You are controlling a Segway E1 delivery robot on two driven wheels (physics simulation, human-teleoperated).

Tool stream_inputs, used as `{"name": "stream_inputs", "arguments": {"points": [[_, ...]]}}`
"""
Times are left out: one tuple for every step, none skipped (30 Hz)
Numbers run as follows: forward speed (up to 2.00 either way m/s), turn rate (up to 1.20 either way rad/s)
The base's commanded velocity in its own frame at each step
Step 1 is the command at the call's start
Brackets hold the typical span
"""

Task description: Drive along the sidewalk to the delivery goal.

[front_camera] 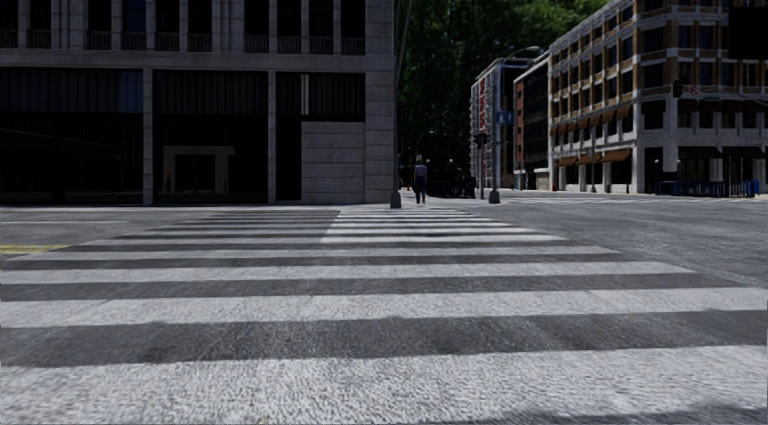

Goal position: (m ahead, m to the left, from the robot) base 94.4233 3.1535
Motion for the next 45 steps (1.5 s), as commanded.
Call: {"name": "stream_inputs", "arguments": {"points": [[1.77,0.00],[1.78,0.00],[1.86,0.00],[1.86,0.00],[2.00,0.00],[2.00,0.00],[2.00,0.00],[2.00,0.00],[2.00,0.00],[2.00,0.00],[2.00,0.00],[2.00,0.00],[2.00,0.00],[2.00,0.00],[2.00,0.00],[2.00,0.02],[2.00,0.11],[2.00,0.19],[2.00,0.19],[2.00,0.23],[2.00,0.24],[2.00,0.25],[2.00,0.25],[2.00,0.21],[2.00,0.01],[2.00,0.01],[2.00,0.00],[2.00,0.00],[2.00,0.00],[2.00,0.00],[2.00,0.00],[2.00,0.00],[2.00,0.00],[2.00,0.00],[2.00,0.00],[2.00,0.07],[2.00,0.07],[2.00,0.29],[2.00,0.44],[2.00,0.48],[2.00,0.48],[2.00,0.49],[2.00,0.49],[2.00,0.49],[2.00,0.49]]}}
